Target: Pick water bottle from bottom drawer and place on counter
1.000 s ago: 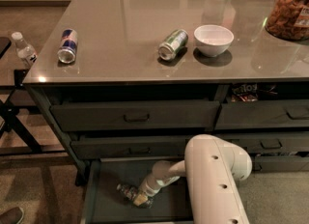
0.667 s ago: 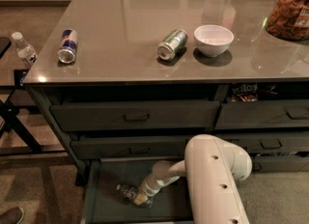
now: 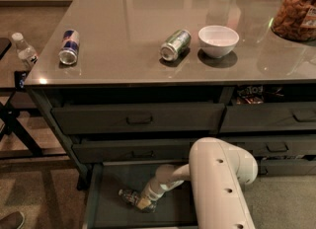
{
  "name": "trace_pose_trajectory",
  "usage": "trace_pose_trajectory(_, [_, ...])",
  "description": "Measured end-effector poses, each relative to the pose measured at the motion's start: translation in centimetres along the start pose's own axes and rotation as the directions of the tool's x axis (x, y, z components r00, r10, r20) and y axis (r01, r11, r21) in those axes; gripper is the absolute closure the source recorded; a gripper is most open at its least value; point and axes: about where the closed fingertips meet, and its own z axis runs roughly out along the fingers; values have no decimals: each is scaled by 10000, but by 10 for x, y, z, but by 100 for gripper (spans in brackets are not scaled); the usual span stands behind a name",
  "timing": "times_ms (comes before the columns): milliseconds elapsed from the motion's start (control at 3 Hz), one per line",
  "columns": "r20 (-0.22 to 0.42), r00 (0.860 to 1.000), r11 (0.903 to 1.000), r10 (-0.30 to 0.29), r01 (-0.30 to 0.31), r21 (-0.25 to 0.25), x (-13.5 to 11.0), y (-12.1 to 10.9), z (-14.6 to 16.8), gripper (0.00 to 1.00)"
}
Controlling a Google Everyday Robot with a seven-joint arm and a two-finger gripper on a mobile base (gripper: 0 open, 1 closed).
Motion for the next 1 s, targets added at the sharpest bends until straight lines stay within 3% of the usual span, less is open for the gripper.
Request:
trace_pose_trajectory(333, [92,10000,9998,18,-20,189,-5,11,-18,100])
trace_pose_trajectory(667, [223,9993,9975,293,-307,638,-11,30,-57,100])
trace_pose_trajectory(1000, [252,9991,9958,335,-355,846,-7,75,-100,100])
